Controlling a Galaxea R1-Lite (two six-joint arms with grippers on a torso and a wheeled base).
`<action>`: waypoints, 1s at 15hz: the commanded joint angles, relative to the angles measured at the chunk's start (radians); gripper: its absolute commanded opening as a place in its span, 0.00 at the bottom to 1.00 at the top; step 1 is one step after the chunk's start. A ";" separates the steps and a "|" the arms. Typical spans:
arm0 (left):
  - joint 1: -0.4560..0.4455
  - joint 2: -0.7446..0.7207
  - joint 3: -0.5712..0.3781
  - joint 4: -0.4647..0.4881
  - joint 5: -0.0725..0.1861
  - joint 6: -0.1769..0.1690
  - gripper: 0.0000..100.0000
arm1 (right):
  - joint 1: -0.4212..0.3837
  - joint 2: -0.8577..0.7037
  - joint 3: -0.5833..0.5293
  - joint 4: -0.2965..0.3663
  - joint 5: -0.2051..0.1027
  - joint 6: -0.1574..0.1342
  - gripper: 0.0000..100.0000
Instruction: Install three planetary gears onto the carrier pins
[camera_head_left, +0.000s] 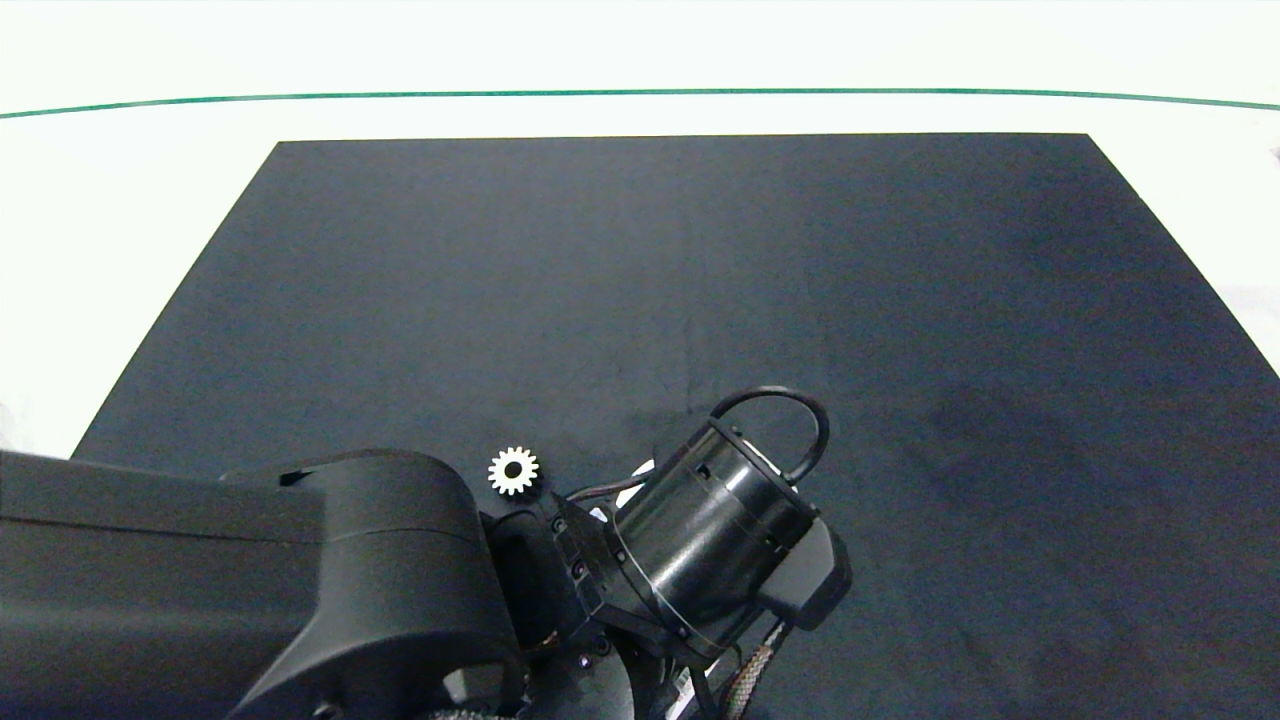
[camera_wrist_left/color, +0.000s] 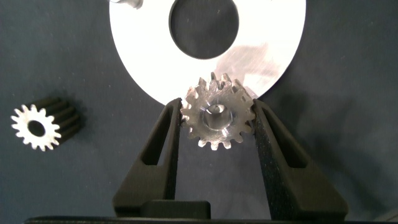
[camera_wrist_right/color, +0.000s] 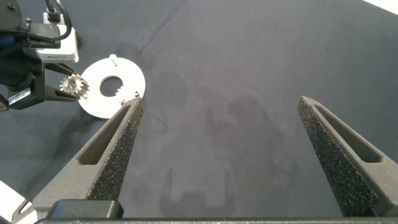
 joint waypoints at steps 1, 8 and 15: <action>0.005 -0.001 0.007 0.001 0.005 -0.003 0.16 | 0.000 0.000 0.000 0.001 -0.002 -0.002 1.00; 0.010 -0.007 0.009 0.003 0.004 -0.003 0.16 | 0.002 -0.003 0.000 0.001 -0.002 -0.003 1.00; 0.007 -0.007 0.009 0.001 0.004 -0.005 1.00 | 0.016 -0.009 0.000 0.001 -0.002 -0.005 1.00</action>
